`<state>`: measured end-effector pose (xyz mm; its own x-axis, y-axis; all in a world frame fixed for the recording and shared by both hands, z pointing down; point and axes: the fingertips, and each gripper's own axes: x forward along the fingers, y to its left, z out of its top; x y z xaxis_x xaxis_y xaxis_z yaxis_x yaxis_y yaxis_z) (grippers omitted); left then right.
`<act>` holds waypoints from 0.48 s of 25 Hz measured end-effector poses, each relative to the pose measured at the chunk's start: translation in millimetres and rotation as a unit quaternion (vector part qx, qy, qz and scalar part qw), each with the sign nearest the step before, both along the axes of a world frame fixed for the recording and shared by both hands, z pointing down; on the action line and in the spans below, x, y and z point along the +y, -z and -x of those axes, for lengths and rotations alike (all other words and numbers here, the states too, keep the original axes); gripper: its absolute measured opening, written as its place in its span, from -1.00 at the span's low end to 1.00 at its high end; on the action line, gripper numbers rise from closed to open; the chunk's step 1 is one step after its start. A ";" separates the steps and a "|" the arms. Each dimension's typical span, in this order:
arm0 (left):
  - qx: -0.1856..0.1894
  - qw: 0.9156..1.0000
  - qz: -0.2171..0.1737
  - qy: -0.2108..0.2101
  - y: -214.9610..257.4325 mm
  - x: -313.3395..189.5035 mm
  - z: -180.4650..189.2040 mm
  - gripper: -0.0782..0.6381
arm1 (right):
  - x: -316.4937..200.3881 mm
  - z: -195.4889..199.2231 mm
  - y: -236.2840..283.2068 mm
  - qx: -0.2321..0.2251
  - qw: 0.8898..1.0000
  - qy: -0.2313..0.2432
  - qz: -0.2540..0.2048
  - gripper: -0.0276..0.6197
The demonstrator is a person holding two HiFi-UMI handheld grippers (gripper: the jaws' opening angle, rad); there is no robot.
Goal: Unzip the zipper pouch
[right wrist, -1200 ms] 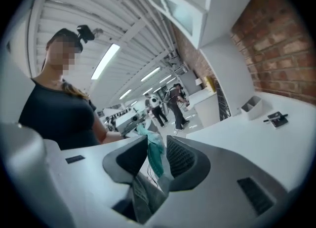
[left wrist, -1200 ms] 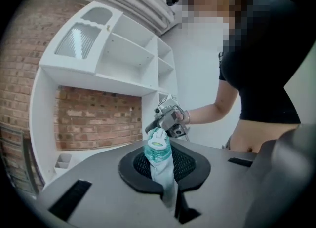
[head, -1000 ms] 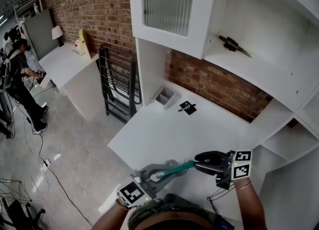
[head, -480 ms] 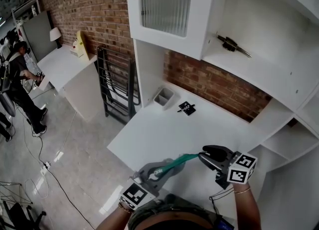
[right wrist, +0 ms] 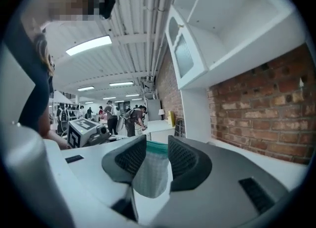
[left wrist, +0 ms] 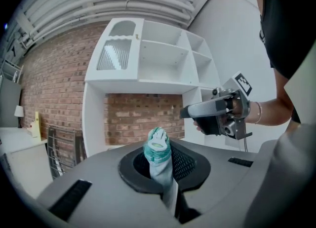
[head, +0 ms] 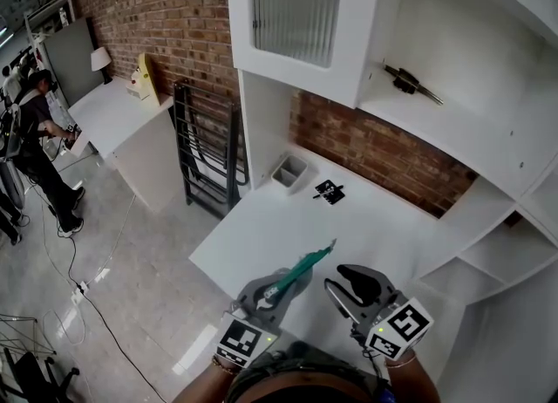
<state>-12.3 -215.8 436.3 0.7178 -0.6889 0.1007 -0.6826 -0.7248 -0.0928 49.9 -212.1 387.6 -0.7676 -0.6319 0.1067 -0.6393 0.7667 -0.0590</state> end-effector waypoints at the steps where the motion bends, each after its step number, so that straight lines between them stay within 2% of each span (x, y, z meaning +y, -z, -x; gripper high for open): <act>1: -0.007 1.000 0.000 0.004 -0.1 -1.3 -0.1 -0.76 | 2.8 6.3 4.3 0.003 1.000 -0.002 -0.014 -0.49; 7: -0.073 0.997 -0.017 0.031 -5.5 -1.7 -1.6 -0.76 | 18.6 45.5 7.5 0.016 0.999 0.013 -0.028 -0.49; 10: -0.128 0.990 -0.018 0.052 -15.5 -4.3 -0.3 -0.76 | 26.6 63.3 -2.9 0.053 0.997 0.035 -0.031 -0.49; 12: -0.173 0.982 -0.033 0.060 -18.0 -4.7 -0.9 -0.76 | 32.1 73.1 -12.2 0.094 0.994 0.054 -0.031 -0.49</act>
<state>-11.4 -220.5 454.3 0.5610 -0.7803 0.2764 -0.6825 -0.6250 -0.3789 -23.2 -179.9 399.8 -0.8021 -0.5559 0.2180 -0.5477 0.8304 0.1026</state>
